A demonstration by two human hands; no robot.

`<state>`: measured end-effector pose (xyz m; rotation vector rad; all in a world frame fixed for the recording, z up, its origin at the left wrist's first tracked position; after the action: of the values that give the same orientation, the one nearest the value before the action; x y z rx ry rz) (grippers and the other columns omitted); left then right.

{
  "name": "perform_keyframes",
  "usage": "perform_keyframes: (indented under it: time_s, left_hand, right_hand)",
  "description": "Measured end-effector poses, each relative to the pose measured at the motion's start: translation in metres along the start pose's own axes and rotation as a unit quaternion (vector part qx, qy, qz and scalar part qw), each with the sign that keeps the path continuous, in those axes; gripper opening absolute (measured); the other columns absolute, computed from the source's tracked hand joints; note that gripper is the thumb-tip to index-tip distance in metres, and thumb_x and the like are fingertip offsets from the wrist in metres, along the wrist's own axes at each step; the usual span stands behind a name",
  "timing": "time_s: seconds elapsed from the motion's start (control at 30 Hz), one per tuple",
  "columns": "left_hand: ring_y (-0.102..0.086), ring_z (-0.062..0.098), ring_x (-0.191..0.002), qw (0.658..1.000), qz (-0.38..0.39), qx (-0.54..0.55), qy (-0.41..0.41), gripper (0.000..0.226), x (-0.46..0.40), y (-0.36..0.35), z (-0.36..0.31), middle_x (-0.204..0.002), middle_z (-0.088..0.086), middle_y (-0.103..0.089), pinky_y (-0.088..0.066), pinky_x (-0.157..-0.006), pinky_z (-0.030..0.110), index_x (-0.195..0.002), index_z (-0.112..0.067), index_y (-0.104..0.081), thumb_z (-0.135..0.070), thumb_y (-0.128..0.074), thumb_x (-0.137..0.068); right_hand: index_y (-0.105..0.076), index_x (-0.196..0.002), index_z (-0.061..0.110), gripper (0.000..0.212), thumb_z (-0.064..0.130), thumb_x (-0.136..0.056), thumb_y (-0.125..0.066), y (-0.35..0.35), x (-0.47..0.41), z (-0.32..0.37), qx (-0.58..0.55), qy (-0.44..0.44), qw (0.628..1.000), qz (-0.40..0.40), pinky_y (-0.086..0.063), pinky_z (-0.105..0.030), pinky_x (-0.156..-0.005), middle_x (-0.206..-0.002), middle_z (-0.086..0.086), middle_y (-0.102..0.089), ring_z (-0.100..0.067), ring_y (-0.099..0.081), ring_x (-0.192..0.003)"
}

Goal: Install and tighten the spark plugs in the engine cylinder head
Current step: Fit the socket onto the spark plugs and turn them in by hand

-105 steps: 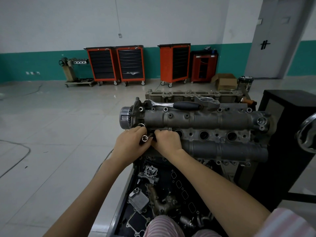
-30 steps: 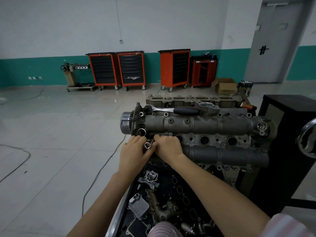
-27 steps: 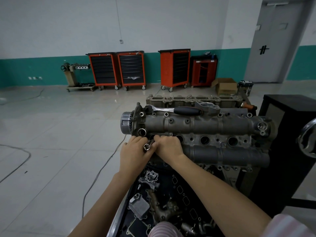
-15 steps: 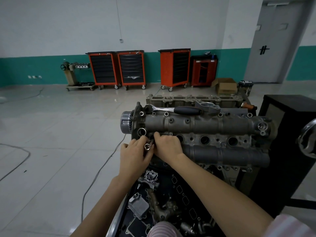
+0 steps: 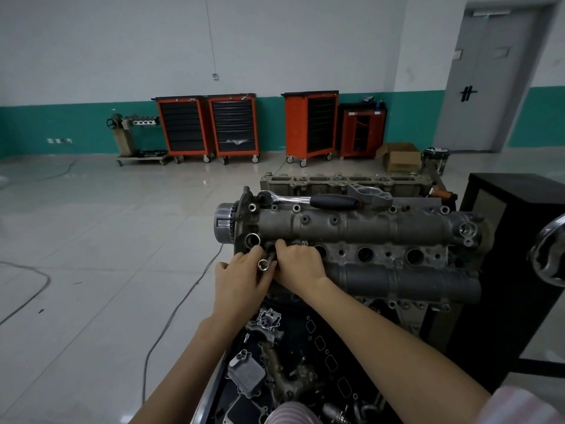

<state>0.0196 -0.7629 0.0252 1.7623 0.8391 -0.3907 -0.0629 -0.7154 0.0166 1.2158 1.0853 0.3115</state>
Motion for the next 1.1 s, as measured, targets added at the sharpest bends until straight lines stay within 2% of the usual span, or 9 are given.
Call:
perform_keyframes:
  time_s: [0.13, 0.23, 0.4, 0.5, 0.63, 0.77, 0.87, 0.97, 1.1]
  left_hand:
    - [-0.041, 0.012, -0.064, 0.999, 0.024, 0.020, 0.015, 0.023, -0.001, -0.002, 0.000, -0.060, -0.012, -0.043, -0.028, -0.064, 0.032, -0.078, -0.024, -0.035, -0.036, -0.051, -0.088]
    - [-0.040, 0.012, -0.061, 0.998, 0.032, 0.012, 0.043, 0.033, -0.005, -0.003, 0.002, -0.060, -0.010, -0.045, -0.028, -0.065, 0.032, -0.069, -0.027, -0.029, -0.050, -0.048, -0.084]
    - [-0.040, 0.014, -0.063, 0.997, 0.041, -0.022, 0.062, 0.041, -0.008, -0.001, 0.004, -0.056, -0.009, -0.041, -0.028, -0.064, 0.032, -0.060, -0.026, -0.027, -0.047, -0.047, -0.090]
    - [-0.040, 0.013, -0.064, 0.998, 0.042, -0.016, 0.054, 0.033, -0.007, 0.001, 0.002, -0.060, -0.011, -0.042, -0.030, -0.063, 0.031, -0.067, -0.027, -0.030, -0.040, -0.050, -0.089]
    - [-0.047, 0.018, -0.067, 0.998, 0.052, -0.025, 0.025, 0.020, -0.006, 0.006, -0.002, -0.065, -0.011, -0.041, -0.031, -0.060, 0.029, -0.083, -0.028, -0.034, -0.026, -0.054, -0.087]
    - [-0.054, 0.017, -0.082, 0.996, 0.061, -0.067, 0.016, 0.022, -0.004, 0.004, -0.007, -0.081, -0.012, -0.045, -0.030, -0.066, 0.031, -0.086, -0.027, -0.032, -0.039, -0.050, -0.087]
    - [-0.055, 0.020, -0.073, 0.995, -0.001, -0.104, 0.014, 0.028, -0.002, 0.018, -0.015, -0.070, -0.009, -0.050, -0.030, -0.069, 0.034, -0.073, -0.023, -0.044, -0.046, -0.057, -0.083]
    - [-0.055, 0.024, -0.061, 0.984, -0.060, -0.163, -0.030, 0.036, -0.002, 0.032, -0.028, -0.053, -0.002, -0.056, -0.034, -0.066, 0.037, -0.054, -0.016, -0.054, -0.038, -0.073, -0.074]
    - [-0.050, 0.023, -0.051, 0.989, -0.040, -0.103, -0.102, 0.037, -0.007, 0.027, -0.039, -0.050, 0.001, -0.051, -0.033, -0.053, 0.030, -0.052, -0.013, -0.048, -0.018, -0.081, -0.067]
  right_hand:
    - [-0.050, -0.100, 0.009, 0.022, 0.025, -0.089, -0.042, -0.001, -0.001, 0.002, 0.013, 0.023, 1.000, 0.010, -0.031, -0.031, -0.056, -0.091, -0.012, -0.067, -0.031, -0.064, -0.083]
    - [-0.053, -0.100, 0.010, 0.020, 0.024, -0.089, -0.043, -0.002, 0.000, 0.001, 0.001, 0.019, 1.000, 0.008, -0.031, -0.030, -0.058, -0.093, -0.011, -0.068, -0.030, -0.064, -0.086]
    - [-0.057, -0.095, 0.007, 0.022, 0.023, -0.091, -0.043, 0.002, 0.001, -0.001, -0.027, -0.003, 1.000, -0.011, -0.031, -0.031, -0.058, -0.088, -0.015, -0.068, -0.034, -0.064, -0.081]
    - [-0.055, -0.096, 0.006, 0.023, 0.024, -0.090, -0.042, 0.000, 0.000, -0.002, -0.007, -0.005, 1.000, 0.001, -0.031, -0.030, -0.058, -0.091, -0.015, -0.067, -0.032, -0.064, -0.083]
    - [-0.051, -0.098, 0.006, 0.030, 0.034, -0.090, -0.045, 0.001, -0.001, -0.003, -0.006, -0.013, 1.000, 0.002, -0.032, -0.031, -0.057, -0.089, -0.014, -0.067, -0.032, -0.064, -0.081]
    - [-0.052, -0.101, 0.008, 0.021, 0.023, -0.091, -0.041, 0.001, 0.001, 0.000, 0.000, -0.001, 1.000, 0.005, -0.032, -0.031, -0.057, -0.091, -0.012, -0.067, -0.031, -0.063, -0.084]
    - [-0.054, -0.098, 0.010, 0.018, 0.020, -0.090, -0.042, 0.001, 0.001, -0.002, -0.012, -0.011, 1.000, 0.004, -0.032, -0.030, -0.058, -0.092, -0.011, -0.067, -0.030, -0.063, -0.086]
    - [-0.058, -0.092, 0.008, 0.020, 0.022, -0.091, -0.043, 0.003, 0.002, -0.004, -0.039, -0.024, 0.999, -0.016, -0.032, -0.030, -0.058, -0.088, -0.012, -0.068, -0.031, -0.064, -0.082]
    - [-0.056, -0.093, 0.007, 0.023, 0.026, -0.091, -0.042, 0.003, 0.003, -0.008, -0.031, -0.039, 0.999, -0.017, -0.031, -0.030, -0.057, -0.089, -0.013, -0.067, -0.032, -0.063, -0.081]
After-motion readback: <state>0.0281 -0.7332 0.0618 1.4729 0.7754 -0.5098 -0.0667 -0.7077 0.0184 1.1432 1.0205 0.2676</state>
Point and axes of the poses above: each hand's wrist, its own x-axis away from the middle knuckle, its own y-axis out of the back of the hand, z = x × y, the point moved 10 cm from there along -x, towards the middle knuckle
